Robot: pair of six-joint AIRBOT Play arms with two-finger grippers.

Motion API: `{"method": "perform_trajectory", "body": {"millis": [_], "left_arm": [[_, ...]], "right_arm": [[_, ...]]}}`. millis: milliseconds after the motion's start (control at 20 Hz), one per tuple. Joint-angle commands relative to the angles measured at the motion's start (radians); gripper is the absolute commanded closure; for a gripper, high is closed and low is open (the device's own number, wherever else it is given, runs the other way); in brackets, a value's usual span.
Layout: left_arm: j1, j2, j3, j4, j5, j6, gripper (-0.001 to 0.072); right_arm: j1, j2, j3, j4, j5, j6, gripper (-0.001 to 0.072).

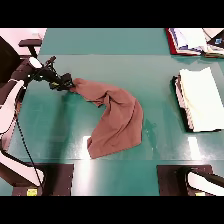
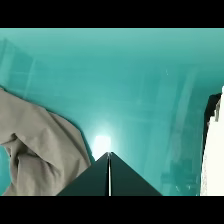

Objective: Fold the shirts.

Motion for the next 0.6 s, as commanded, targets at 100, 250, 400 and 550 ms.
{"method": "perform_trajectory", "body": {"millis": [100,250,400,550], "left_arm": [[-0.002,0.026,0.095,0.024,-0.049,0.023,0.0682],[-0.002,0.095,0.143,0.055,-0.054,0.067,0.0681],[-0.002,0.142,0.148,0.056,-0.059,0.081,0.0681],[-0.003,0.148,0.148,0.054,-0.085,0.083,0.0681]], "right_arm": [[0.000,0.026,-0.183,0.000,0.051,-0.014,0.0695],[0.004,0.086,-0.508,0.000,0.006,-0.014,0.0695],[0.037,0.126,-0.881,0.047,-0.060,-0.019,0.0276],[0.160,0.124,-1.182,0.212,-0.232,-0.100,0.0262]]}}
